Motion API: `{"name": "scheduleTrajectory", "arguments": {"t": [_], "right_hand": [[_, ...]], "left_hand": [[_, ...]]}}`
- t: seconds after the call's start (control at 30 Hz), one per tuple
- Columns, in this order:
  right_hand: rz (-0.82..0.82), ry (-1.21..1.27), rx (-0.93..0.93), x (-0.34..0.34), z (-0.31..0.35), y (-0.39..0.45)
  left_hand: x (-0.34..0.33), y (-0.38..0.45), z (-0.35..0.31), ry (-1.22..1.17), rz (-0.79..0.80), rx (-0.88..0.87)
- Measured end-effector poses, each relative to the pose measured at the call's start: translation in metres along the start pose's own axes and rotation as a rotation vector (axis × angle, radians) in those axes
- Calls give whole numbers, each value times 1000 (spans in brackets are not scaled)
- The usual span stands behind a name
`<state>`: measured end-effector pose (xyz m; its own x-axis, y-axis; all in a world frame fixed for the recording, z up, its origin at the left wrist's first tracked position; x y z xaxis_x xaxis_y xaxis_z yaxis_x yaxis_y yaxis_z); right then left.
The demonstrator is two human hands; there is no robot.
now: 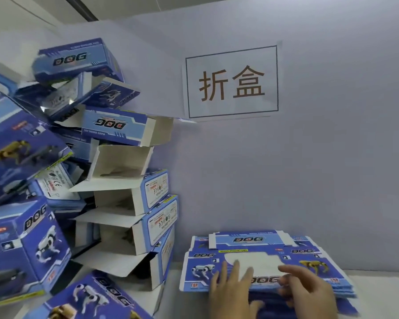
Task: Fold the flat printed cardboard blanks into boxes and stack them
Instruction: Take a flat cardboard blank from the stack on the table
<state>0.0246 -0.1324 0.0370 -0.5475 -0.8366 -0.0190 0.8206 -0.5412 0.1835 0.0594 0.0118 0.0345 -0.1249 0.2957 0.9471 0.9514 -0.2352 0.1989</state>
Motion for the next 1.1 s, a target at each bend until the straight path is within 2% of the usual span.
{"name": "scheduleTrajectory", "arguments": {"t": [0.1, 0.27, 0.47, 0.57, 0.7, 0.77, 0.83, 0.9, 0.97, 1.1], "right_hand": [[-26, 12, 27, 1, 1, -3], [-47, 44, 121, 5, 0, -5], [-187, 54, 193, 6, -7, -1], [-186, 21, 193, 2, -8, 0], [-160, 47, 135, 3, -11, 5], [-172, 97, 120, 5, -10, 7], [-195, 142, 118, 7, -9, 8], [-202, 170, 103, 8, -9, 9], [-198, 188, 90, 8, -10, 9], [-247, 230, 135, 10, -10, 10]], "left_hand": [[-1, -4, 7, -47, -61, -18], [10, -14, 6, 51, -141, -46], [14, -21, 13, 23, -312, 1], [17, -22, 18, 0, -300, 33], [22, -25, 13, 24, -169, -62], [24, -24, 12, 68, -205, -84], [26, -25, 14, -10, -260, -84], [25, -27, 12, -65, -238, -115], [25, -30, 8, 26, -203, -153], [27, -28, 6, 58, -311, -147]]}}
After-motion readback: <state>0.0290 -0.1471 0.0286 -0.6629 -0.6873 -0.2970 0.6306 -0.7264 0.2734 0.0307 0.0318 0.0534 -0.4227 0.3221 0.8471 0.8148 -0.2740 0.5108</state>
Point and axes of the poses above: each hand's wrist, its own y-axis towards the middle knuckle, its own x-axis out of the back of the hand, z = x × y, the point moved 1 cm from there along y, towards the middle knuckle, and after that the axes turned 6 degrees about -z, right-handed, at the moved point
